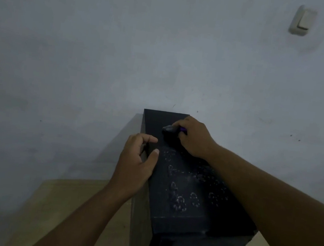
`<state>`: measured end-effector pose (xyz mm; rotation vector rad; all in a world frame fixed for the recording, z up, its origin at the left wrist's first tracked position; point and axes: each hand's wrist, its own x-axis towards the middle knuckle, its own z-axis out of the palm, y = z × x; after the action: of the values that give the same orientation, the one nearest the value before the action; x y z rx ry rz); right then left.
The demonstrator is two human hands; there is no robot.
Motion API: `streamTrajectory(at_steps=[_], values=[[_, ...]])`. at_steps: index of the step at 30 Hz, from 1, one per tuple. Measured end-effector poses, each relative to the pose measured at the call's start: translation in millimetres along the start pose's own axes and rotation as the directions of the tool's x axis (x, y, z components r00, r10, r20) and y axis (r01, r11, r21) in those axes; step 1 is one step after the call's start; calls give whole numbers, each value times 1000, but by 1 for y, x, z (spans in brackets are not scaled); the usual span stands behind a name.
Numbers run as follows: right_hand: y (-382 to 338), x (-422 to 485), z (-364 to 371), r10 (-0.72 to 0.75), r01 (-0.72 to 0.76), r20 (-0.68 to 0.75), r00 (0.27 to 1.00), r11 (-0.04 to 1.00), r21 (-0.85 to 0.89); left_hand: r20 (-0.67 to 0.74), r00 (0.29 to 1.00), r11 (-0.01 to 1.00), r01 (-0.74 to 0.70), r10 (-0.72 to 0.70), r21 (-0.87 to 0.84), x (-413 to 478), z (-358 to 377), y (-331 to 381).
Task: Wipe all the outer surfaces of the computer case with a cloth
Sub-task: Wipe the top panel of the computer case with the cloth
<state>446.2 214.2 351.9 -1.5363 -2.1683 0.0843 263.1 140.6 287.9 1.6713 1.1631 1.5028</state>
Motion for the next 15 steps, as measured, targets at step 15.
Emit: streamTrajectory(at_steps=[15], values=[[-9,-18,-2,-161,161,10,987,983,-92,-26,985,970,161,-168,-181,-7,7,-10]])
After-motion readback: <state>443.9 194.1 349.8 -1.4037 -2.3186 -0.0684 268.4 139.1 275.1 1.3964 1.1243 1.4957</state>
